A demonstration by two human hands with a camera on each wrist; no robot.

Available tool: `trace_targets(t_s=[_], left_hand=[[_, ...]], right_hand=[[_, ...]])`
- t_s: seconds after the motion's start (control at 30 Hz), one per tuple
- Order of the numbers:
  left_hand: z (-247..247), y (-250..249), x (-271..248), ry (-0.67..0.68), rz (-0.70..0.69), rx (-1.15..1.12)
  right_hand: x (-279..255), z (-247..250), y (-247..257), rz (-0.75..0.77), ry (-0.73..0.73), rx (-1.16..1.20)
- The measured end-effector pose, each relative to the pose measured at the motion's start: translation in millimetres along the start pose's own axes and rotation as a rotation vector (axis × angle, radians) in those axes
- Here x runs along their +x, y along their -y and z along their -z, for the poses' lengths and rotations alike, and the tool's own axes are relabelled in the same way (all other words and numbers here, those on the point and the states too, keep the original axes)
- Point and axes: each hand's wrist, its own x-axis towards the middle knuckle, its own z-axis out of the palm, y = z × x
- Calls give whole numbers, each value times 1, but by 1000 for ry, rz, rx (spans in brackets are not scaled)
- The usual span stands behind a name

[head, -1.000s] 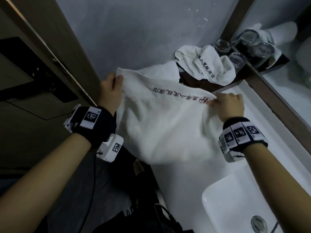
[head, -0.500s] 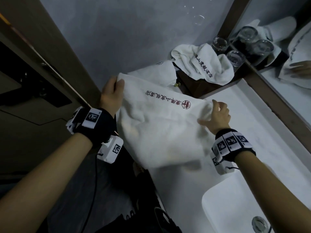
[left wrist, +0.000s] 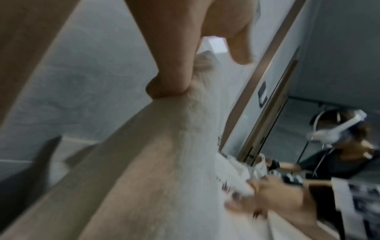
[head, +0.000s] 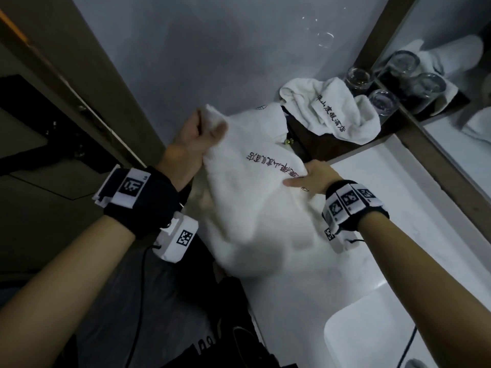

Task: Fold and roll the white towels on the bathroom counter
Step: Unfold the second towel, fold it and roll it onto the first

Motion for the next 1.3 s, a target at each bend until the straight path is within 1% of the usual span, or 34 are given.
trace_targets(t_s=[0.03, 0.1, 0.13, 0.17, 0.2, 0.27, 0.33, 0.37, 0.4, 0.43, 0.47, 0.5, 0.53, 0.57, 0.6, 0.63, 0.67, 0.7, 0.73, 0.77, 0.83, 0.87, 0.9, 0.93, 1.0, 1.07, 1.13, 1.23, 1.27, 1.3], left_hand=[[3, 7, -2, 37, 80, 52], [6, 23, -9, 122, 221, 300], [5, 30, -10, 141, 243, 412], [3, 34, -10, 110, 232, 462], [0, 30, -11, 54, 176, 447], [-5, 9, -9, -89, 31, 295], [-3, -22, -1, -240, -120, 124], [3, -39, 1, -278, -202, 45], [11, -52, 0, -281, -268, -41], [18, -61, -2, -262, -320, -85], [26, -64, -4, -247, -345, -45], [30, -63, -9, -228, -325, 59], [34, -54, -12, -212, -275, 144], [36, -41, -18, -160, -212, 126], [36, -29, -29, -84, -156, 35], [37, -13, -41, -15, -108, -8], [37, 6, -54, 52, -100, 29], [37, 24, -67, 128, -94, 128], [37, 45, -79, 225, -104, 259], [37, 63, -91, 299, -82, 353], [33, 94, -109, 376, 5, 420], [28, 106, -117, 386, 16, 461], [20, 115, -123, 395, 36, 505], [13, 123, -128, 416, 41, 552], [-1, 135, -137, 485, 70, 599], [-11, 139, -141, 549, 127, 595], [-18, 137, -139, 525, 137, 517], [-29, 127, -131, 425, 112, 428], [-33, 124, -129, 428, 122, 442], [-35, 122, -126, 471, 141, 489]], right_hand=[[-2, 0, 2, 18, -54, 51], [-10, 4, 13, 76, -152, 156], [-16, 8, 21, 114, -201, 173], [-23, 14, 30, 157, -260, 171], [-30, 21, 41, 202, -330, 168], [-46, 37, 61, 318, -526, 236], [-63, 56, 77, 434, -766, 471], [-71, 65, 81, 481, -869, 613], [-78, 72, 83, 522, -951, 717], [-85, 77, 82, 553, -1011, 745], [-89, 79, 80, 570, -1051, 708], [-93, 79, 77, 582, -1066, 641], [-97, 75, 73, 590, -1059, 559], [-100, 69, 66, 594, -1045, 475], [-101, 60, 56, 597, -1010, 396], [-103, 49, 45, 592, -944, 322], [-105, 37, 33, 585, -845, 241], [-106, 23, 20, 572, -716, 133], [-105, 8, 7, 529, -552, -4], [-106, -8, -4, 440, -369, -145], [-108, -41, -23, 225, -46, -372], [-110, -55, -33, 140, 70, -424], [-113, -67, -42, 78, 153, -437], [-117, -77, -49, 42, 199, -424], [-125, -87, -61, 6, 219, -359], [-131, -89, -67, -23, 246, -311], [-133, -87, -70, -43, 310, -285], [-133, -78, -72, -27, 402, -251], [-132, -72, -70, -4, 410, -216], [-130, -67, -69, 23, 391, -145]])
